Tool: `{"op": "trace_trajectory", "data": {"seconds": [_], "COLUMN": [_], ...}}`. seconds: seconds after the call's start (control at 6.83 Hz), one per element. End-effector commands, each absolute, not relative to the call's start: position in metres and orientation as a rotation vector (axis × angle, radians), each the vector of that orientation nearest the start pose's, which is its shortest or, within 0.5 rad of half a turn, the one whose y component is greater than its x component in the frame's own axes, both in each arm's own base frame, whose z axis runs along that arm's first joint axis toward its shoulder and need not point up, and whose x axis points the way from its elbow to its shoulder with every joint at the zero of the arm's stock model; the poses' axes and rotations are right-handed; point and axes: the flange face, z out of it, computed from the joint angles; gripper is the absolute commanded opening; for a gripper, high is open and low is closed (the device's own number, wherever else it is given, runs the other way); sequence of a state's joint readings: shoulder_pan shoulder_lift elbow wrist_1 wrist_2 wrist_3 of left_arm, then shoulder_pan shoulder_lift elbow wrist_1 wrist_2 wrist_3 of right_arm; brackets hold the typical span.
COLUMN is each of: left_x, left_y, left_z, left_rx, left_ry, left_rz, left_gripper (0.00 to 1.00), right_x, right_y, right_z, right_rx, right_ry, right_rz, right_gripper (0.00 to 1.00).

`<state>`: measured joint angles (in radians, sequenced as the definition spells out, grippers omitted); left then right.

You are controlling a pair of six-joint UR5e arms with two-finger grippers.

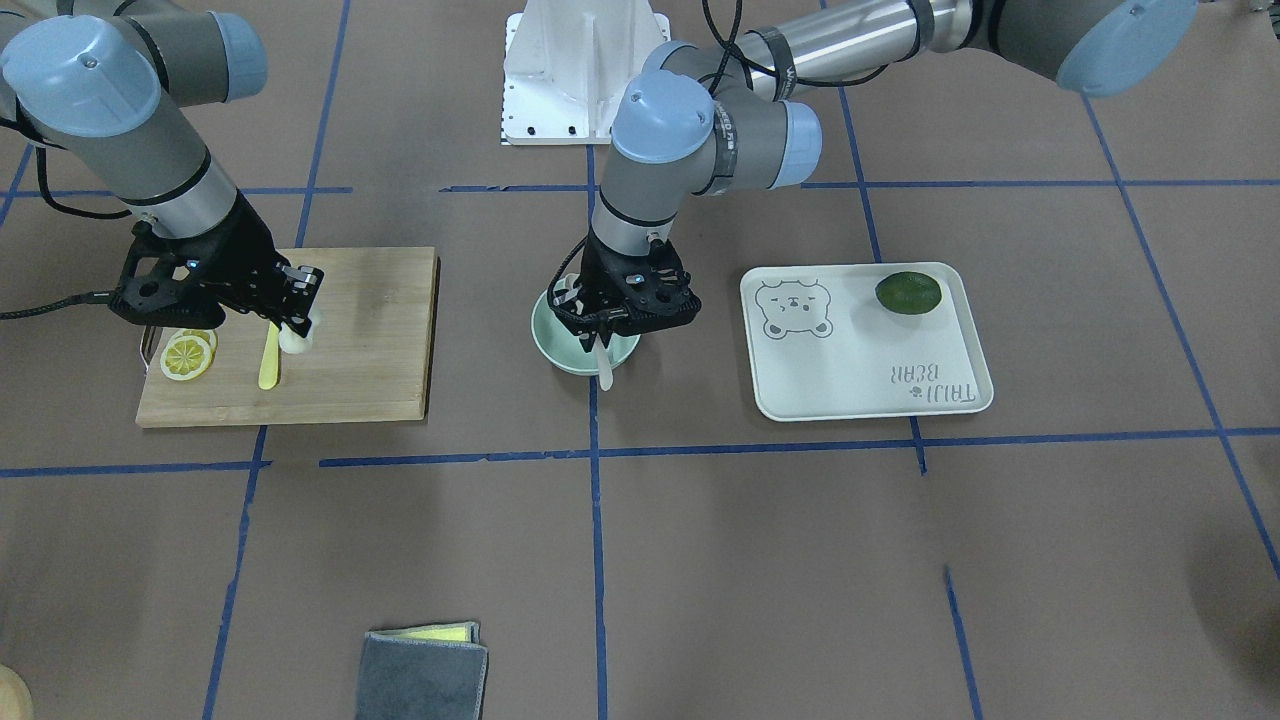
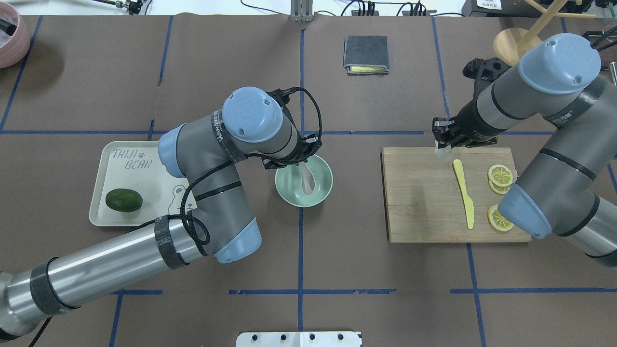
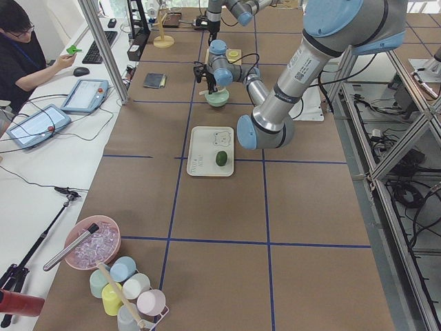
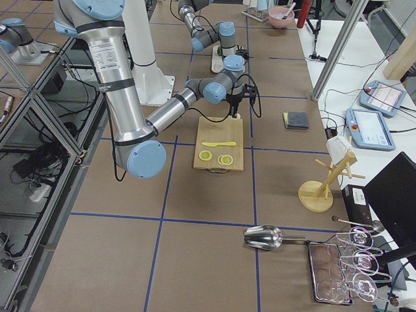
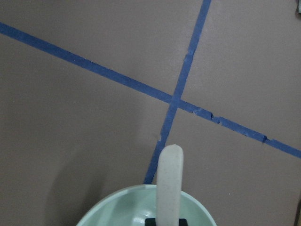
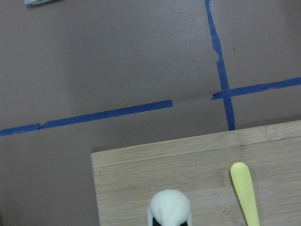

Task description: Put spoon and bun in bowl

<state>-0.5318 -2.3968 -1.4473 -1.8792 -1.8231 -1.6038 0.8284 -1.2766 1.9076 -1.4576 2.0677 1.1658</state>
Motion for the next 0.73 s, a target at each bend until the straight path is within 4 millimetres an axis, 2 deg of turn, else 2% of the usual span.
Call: {"op": "trace_trajectory", "data": {"seconds": [0.0,0.15,0.29,0.44,0.59], "left_x": [0.585,0.571,0.555,0.536,0.499], "left_y": [-0.471,-0.469,-0.479,-0.484,-0.493], "left_z": [0.177,0.163,0.156,0.16,0.166], "left_rx": [0.058,0.081,0.09,0.098,0.112], "left_ry": [1.022,1.05,1.063,1.057,1.02], "left_rz": [-0.329,-0.307,-0.319,-0.336,-0.287], "left_gripper": [0.99,1.0,1.0,1.0,1.0], "right_x": [-0.324,-0.325,-0.324,-0.333,-0.358], "right_y": [-0.48,-0.48,-0.477,-0.475,-0.468], "right_z": [0.329,0.324,0.318,0.305,0.285], "right_rx": [0.042,0.047,0.053,0.061,0.058], "right_ry": [-0.876,-0.883,-0.892,-0.91,-0.925], "right_rz": [0.21,0.206,0.2,0.185,0.155], "right_gripper": [0.0,0.0,0.0,0.0,0.0]}}
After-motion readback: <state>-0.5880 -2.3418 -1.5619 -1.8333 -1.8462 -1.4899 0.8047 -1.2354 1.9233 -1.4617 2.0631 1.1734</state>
